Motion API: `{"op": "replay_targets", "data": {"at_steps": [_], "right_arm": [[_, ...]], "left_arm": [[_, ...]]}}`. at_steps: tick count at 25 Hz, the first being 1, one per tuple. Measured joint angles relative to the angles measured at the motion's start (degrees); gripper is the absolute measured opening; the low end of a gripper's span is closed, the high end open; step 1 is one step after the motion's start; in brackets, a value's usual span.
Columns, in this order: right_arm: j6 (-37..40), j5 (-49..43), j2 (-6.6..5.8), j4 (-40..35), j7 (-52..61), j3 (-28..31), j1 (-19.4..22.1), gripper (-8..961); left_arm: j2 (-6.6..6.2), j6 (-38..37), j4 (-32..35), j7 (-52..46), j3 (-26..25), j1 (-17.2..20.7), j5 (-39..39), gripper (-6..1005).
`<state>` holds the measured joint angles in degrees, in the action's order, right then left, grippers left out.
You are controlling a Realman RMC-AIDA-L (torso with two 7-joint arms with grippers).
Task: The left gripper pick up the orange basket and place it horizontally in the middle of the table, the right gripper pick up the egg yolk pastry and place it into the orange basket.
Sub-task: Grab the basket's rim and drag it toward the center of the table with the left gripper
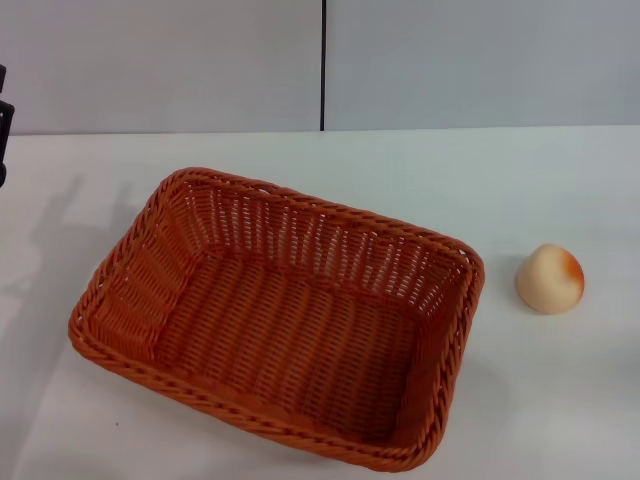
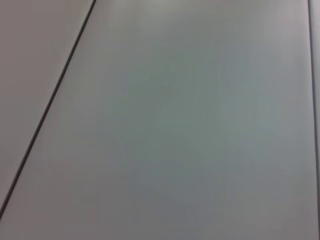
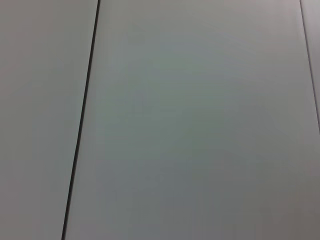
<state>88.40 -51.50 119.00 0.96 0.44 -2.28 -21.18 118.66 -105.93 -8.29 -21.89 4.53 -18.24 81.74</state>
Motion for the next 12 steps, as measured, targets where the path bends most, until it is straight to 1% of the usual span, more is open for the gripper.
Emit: {"op": "replay_targets", "data": {"at_steps": [9,12], "right_arm": [[0.0,0.0,0.08,0.1,0.0,0.0,0.0,630],[0.0,0.0,0.15,0.1,1.9,0.0,0.3,630]], "left_arm": [[-0.08,-0.2,-0.7,-0.5,0.8,0.1,0.0,641],[-0.14,-0.2,-0.6,-1.0,0.8,0.3,0.0,643]]}}
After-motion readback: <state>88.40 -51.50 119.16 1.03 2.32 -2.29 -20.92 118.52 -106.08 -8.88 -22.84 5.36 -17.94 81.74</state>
